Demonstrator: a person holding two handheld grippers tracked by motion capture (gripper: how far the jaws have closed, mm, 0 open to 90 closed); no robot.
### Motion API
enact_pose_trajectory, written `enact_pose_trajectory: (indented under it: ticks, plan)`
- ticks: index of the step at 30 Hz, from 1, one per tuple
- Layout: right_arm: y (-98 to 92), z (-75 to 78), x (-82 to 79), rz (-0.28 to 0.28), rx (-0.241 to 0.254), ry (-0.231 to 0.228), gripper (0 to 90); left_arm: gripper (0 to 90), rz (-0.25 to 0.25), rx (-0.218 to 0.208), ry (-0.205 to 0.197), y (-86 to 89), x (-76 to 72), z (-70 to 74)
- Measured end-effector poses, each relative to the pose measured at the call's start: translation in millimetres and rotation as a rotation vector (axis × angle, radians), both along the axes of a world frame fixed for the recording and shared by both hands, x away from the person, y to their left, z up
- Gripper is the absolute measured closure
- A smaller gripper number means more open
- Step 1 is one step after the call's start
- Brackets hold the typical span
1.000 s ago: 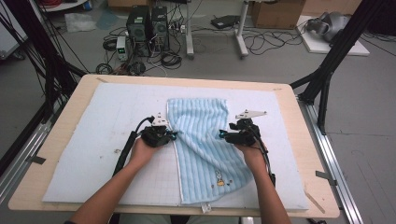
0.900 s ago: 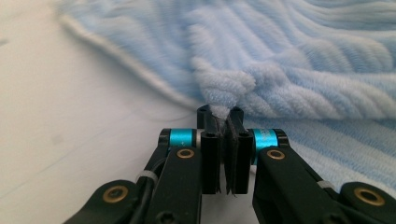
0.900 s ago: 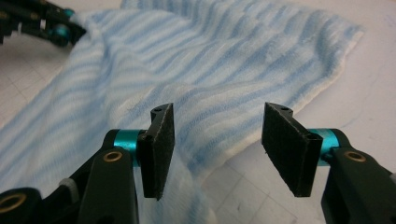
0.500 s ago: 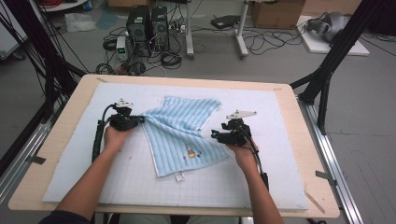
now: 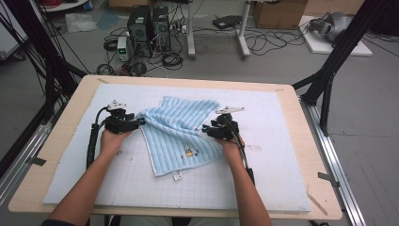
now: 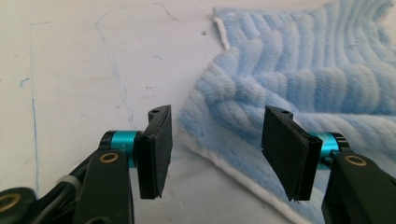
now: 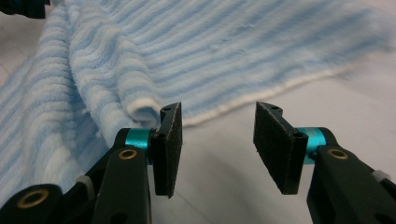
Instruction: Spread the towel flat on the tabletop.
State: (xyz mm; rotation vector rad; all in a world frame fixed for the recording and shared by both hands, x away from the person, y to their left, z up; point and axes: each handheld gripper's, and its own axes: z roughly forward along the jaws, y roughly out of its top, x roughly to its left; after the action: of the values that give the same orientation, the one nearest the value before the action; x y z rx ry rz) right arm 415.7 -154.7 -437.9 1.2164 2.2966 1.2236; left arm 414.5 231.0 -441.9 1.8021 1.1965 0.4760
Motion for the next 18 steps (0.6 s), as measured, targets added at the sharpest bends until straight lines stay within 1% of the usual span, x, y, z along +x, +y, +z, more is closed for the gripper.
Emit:
enact_pose_trajectory:
  ticks: [1, 3, 5, 7, 8, 10, 12, 13, 14, 15, 17, 18]
  plan:
    - [6.6, -1.3, 2.2, 0.011, -0.011, 0.006, 51.3, 43.2, -0.008, -0.005, -0.005, 1.9, -3.4, 0.2]
    - [19.1, -4.1, 5.4, 0.034, -0.038, 0.001, 51.3, 43.1, -0.023, -0.010, -0.016, 5.2, -9.2, 1.0]
    - [30.1, -6.8, 8.2, 0.054, -0.076, 0.002, 51.9, 42.8, -0.035, -0.020, -0.022, 7.5, -14.1, 2.3]
    - [39.0, -9.8, 10.8, 0.060, -0.121, 0.004, 55.3, 42.7, -0.042, -0.026, -0.042, 8.4, -19.2, 4.1]
    - [40.7, -9.1, 11.7, 0.059, -0.142, -0.010, 59.0, 42.6, -0.051, -0.028, -0.048, 8.8, -21.2, 4.9]
    - [40.4, -7.5, 14.4, 0.059, -0.151, -0.003, 71.5, 42.6, -0.067, -0.034, -0.055, 8.3, -24.6, 5.4]
    - [37.8, -7.6, 16.6, 0.063, -0.142, 0.000, 80.4, 42.5, -0.078, -0.026, -0.052, 7.1, -27.2, 5.6]
    - [37.1, -7.4, 17.1, 0.067, -0.151, -0.007, 83.5, 42.2, -0.086, -0.025, -0.052, 6.6, -28.2, 5.7]
    - [36.7, -7.5, 17.6, 0.075, -0.158, -0.017, 84.0, 42.2, -0.092, -0.024, -0.053, 5.9, -29.0, 6.1]
    - [36.3, -7.5, 18.2, 0.070, -0.166, -0.027, 84.3, 42.2, -0.097, -0.024, -0.054, 5.2, -29.9, 6.4]
    - [33.6, -7.4, 19.8, 0.030, -0.199, -0.054, 84.6, 42.2, -0.101, -0.029, -0.060, 3.8, -32.5, 6.1]
    - [30.6, -7.9, 21.2, 0.001, -0.202, -0.057, 84.6, 42.4, -0.102, -0.033, -0.061, 3.1, -33.9, 5.2]
